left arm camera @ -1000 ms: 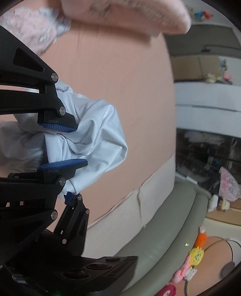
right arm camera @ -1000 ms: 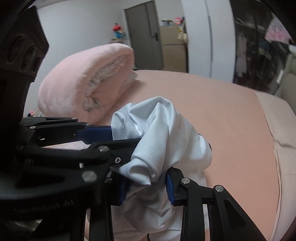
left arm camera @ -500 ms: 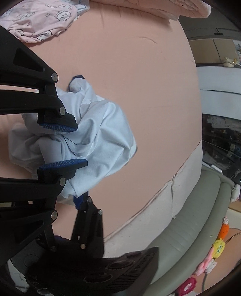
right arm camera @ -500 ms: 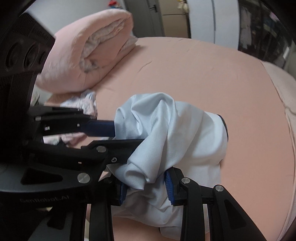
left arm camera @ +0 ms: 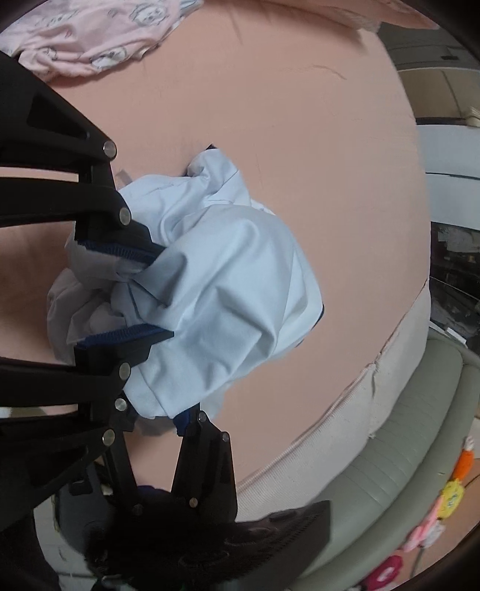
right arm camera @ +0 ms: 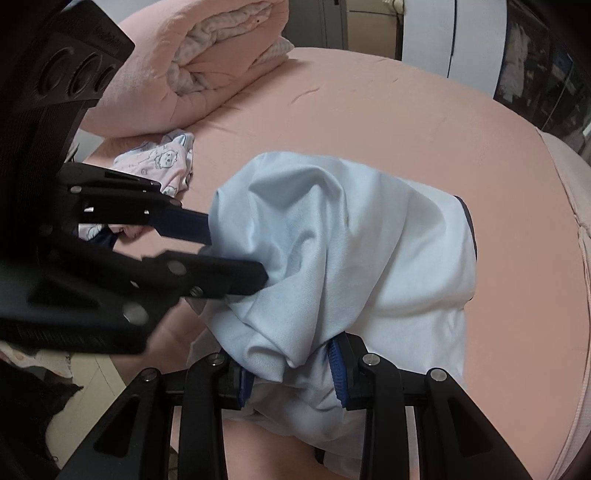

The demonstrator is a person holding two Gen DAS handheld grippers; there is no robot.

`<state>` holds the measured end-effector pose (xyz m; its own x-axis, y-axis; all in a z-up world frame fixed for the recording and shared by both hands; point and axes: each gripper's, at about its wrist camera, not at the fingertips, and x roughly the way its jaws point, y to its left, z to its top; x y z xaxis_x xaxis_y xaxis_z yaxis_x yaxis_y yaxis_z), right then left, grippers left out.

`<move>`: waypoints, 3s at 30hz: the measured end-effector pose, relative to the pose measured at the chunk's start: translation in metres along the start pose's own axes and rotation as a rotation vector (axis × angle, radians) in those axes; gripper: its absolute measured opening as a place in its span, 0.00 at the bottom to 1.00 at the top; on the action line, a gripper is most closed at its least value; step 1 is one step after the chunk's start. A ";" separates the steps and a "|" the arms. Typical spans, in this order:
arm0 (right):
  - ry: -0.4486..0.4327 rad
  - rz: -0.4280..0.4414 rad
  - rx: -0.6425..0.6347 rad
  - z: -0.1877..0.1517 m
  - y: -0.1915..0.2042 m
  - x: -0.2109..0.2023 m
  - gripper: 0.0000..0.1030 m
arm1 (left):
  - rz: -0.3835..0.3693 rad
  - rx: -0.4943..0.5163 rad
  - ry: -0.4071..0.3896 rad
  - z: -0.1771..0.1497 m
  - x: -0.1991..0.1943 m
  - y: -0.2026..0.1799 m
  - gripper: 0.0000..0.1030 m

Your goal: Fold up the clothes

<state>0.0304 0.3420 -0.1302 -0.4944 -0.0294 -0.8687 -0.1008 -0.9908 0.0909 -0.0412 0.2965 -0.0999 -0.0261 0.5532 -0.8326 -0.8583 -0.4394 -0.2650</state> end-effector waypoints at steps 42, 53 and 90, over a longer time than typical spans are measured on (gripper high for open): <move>0.003 -0.245 0.225 0.015 -0.090 0.027 0.31 | 0.062 0.299 -0.006 -0.020 0.032 -0.087 0.69; 0.015 -0.217 0.281 0.017 -0.107 0.038 0.31 | 0.171 0.418 -0.021 -0.021 0.066 -0.118 0.69; -0.079 -0.257 -0.081 -0.113 0.004 -0.027 0.63 | 0.092 0.126 0.049 0.007 0.073 -0.099 0.22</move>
<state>0.1410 0.3236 -0.1619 -0.5276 0.2315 -0.8173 -0.1641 -0.9718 -0.1693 0.0383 0.3852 -0.1317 -0.0848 0.4783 -0.8741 -0.9111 -0.3923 -0.1263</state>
